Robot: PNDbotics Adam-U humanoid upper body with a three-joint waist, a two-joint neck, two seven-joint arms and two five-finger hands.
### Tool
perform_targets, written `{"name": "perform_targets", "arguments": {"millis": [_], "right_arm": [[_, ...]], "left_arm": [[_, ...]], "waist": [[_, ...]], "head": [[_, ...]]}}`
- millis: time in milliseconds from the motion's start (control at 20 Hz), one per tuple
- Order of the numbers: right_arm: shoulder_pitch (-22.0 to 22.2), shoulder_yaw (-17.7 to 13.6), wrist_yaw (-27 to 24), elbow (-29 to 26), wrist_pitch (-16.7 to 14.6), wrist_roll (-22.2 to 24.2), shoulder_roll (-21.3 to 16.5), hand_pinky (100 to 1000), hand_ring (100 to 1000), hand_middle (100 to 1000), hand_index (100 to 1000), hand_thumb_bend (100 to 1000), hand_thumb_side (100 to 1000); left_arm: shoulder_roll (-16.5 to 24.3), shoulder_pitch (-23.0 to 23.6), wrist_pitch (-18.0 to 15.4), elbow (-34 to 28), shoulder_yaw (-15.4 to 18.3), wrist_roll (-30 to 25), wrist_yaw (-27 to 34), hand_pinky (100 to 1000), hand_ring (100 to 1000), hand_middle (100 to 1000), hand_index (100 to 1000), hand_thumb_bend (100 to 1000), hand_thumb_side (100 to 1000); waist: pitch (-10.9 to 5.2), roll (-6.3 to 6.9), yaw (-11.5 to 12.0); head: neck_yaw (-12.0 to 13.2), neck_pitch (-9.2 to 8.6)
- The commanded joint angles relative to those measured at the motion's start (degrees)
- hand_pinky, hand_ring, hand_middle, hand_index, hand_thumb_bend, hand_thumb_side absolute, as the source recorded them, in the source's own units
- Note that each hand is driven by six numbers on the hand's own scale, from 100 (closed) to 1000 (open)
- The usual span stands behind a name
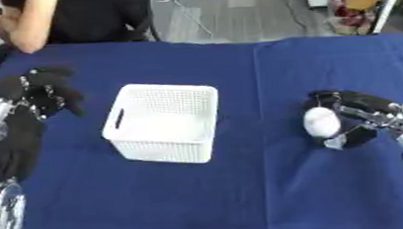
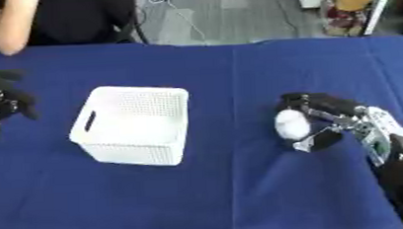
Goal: Pick up objects on the table and place them in the box.
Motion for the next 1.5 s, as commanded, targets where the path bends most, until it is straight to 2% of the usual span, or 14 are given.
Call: {"name": "perform_targets", "arguments": {"millis": [50,200,500,650,950,1050,1100,1150,1350,1500], "right_arm": [[0.2,-0.6,2.9,2.1,-8.7,7.4,-1.1,716,916,728,780,174,107],[0.3,-1.0,4.2,3.0,-8.7,5.0,-1.1,615,823,625,686,100,100],[0.7,-1.3,6.2,4.2,-8.7,-0.4,-1.2,534,719,461,542,100,100],[0.8,-1.2,6.9,4.7,-8.7,-2.7,-1.1,522,705,422,517,100,100],[1.1,-0.8,6.8,4.3,-8.7,-5.5,-1.1,515,703,406,516,100,100],[1.4,-0.5,4.2,2.8,-8.7,-6.0,-1.3,519,701,401,517,100,100],[1.6,-0.3,2.1,1.6,-8.7,-6.0,-1.6,520,702,406,518,100,173],[1.8,-0.3,-0.5,0.1,-8.7,-5.9,-1.8,524,703,393,516,100,100],[2.8,-1.2,-14.7,-6.8,-8.7,-2.8,-4.2,514,692,379,516,100,100],[3.3,-3.1,-27.0,-9.5,-8.7,1.2,-5.4,504,686,364,512,100,100]], "left_arm": [[0.3,-0.9,-0.2,-1.0,0.0,-0.1,0.1,478,562,728,698,117,965],[0.3,-0.9,-0.2,-1.0,0.0,-0.1,0.0,478,562,728,698,117,964],[0.3,-0.9,-0.2,-1.0,0.0,-0.1,0.2,478,562,728,698,118,964],[0.3,-0.9,-0.1,-1.0,0.0,-0.1,0.2,478,563,728,698,117,964],[0.3,-0.9,-0.1,-1.0,0.0,-0.2,0.2,478,562,728,698,118,964],[0.3,-0.9,-0.1,-1.0,0.0,-0.2,0.2,478,563,728,698,118,964],[0.3,-0.9,0.0,-1.0,0.0,-0.2,0.2,478,563,728,698,118,964],[0.3,-0.9,0.0,-1.0,0.0,-0.2,0.2,478,563,728,698,118,965],[0.3,-0.6,0.2,-1.0,0.0,-0.2,0.0,478,562,729,697,119,966],[0.4,-0.4,0.4,-1.0,0.1,-0.1,-0.1,478,563,729,697,120,966]], "waist": [[-0.12,0.21,0.0],[-0.14,0.22,-0.1],[-0.28,0.24,-0.1],[-0.3,0.23,-0.1],[-0.31,0.2,0.0],[-0.36,0.15,0.0],[-0.39,0.12,0.0],[-0.43,0.06,-0.1],[-0.67,-0.2,-0.4],[-0.92,-0.39,-0.8]], "head": [[-0.2,-0.75],[-0.2,-0.69],[-0.3,-0.73],[-0.2,-0.74],[-0.2,-0.76],[-0.1,-0.75],[0.0,-0.73],[0.1,-0.74],[0.8,-0.68],[1.2,-0.76]]}}
